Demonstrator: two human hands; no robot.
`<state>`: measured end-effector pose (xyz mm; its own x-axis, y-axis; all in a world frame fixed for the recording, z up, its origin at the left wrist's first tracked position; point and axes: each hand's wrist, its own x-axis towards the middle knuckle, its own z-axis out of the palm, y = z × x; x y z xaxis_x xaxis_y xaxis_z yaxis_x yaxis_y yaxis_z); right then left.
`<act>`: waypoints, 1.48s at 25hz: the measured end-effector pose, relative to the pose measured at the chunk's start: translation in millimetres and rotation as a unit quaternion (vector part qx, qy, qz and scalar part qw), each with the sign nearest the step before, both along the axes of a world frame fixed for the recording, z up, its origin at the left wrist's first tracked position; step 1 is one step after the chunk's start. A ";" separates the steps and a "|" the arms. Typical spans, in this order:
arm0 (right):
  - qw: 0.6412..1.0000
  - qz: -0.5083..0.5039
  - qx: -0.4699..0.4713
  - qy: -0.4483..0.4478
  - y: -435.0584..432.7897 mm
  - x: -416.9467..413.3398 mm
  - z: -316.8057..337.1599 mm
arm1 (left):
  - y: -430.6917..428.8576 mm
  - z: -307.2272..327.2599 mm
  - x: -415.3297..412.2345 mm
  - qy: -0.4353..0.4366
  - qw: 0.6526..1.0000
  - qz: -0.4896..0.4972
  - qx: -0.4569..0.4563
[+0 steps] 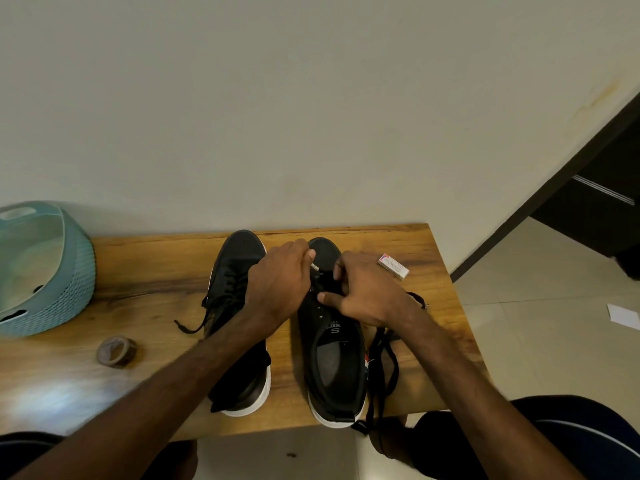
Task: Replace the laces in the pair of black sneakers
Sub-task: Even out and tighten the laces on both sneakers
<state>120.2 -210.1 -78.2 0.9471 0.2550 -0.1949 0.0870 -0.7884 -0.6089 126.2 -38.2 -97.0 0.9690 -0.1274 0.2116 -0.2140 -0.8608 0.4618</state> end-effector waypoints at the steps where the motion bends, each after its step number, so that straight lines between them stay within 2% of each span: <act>1: 1.000 -0.001 -0.030 -0.004 -0.2 -0.8 1.1 | -1.3 2.4 -1.3 0.003 1.000 0.007 -0.003; 6: 0.995 -0.059 -0.072 0.022 -15.0 -0.5 10.6 | 22.4 29.1 11.0 0.005 0.991 0.106 -0.079; 11: 0.988 -0.062 -0.134 0.048 -25.8 -3.5 12.4 | 70.5 51.8 33.1 0.006 0.947 0.230 -0.225; 13: 0.983 -0.057 -0.156 0.071 -24.9 -1.0 17.3 | 73.1 53.5 30.5 -0.001 0.943 0.222 -0.249; 15: 0.982 -0.066 -0.157 0.077 -23.2 4.3 26.6 | 60.3 54.2 22.6 -0.001 0.966 0.167 -0.195; 16: 0.988 -0.077 -0.123 0.055 -20.8 7.9 31.3 | 49.8 54.1 18.1 0.007 0.977 0.133 -0.164; 17: 0.995 -0.084 -0.048 0.023 -15.8 11.4 35.3 | 37.3 52.5 13.4 0.018 0.984 0.100 -0.147; 19: 0.985 -0.055 0.159 -0.020 1.9 15.3 43.8 | 15.0 48.3 4.9 0.035 0.987 0.043 -0.154; 20: 0.971 -0.030 0.236 -0.027 11.2 14.8 45.7 | 7.6 47.0 2.4 0.038 0.982 0.027 -0.183; 22: 0.946 -0.010 0.322 -0.034 22.6 13.3 44.5 | 2.5 48.2 1.7 0.038 0.963 0.034 -0.265; 24: 0.938 -0.019 0.343 -0.046 23.8 13.2 43.6 | 1.6 53.3 -0.1 0.057 0.941 0.051 -0.329; 29: 0.943 -0.059 0.304 -0.123 20.0 12.2 50.6 | -3.6 62.9 -2.9 0.093 0.900 0.035 -0.424; 31: 0.933 -0.088 0.329 -0.115 19.2 13.8 62.6 | -4.6 53.2 -2.9 0.133 0.909 0.046 -0.391; 34: 0.892 -0.142 0.417 -0.104 11.1 21.0 99.8 | -15.5 21.5 -17.2 0.231 0.964 -0.009 -0.133; 35: 0.879 -0.151 0.433 -0.128 6.5 22.8 117.5 | -20.5 12.4 -23.6 0.239 0.968 -0.024 -0.069; 37: 0.860 -0.148 0.451 -0.188 -3.2 23.5 152.9 | -28.7 2.3 -30.3 0.208 0.977 -0.020 -0.032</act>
<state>143.7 -213.3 74.8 0.9492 -0.1208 0.2906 0.2889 -0.0319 -0.9568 95.9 -67.0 -94.7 0.9674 -0.1672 -0.1903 -0.0301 -0.8217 0.5691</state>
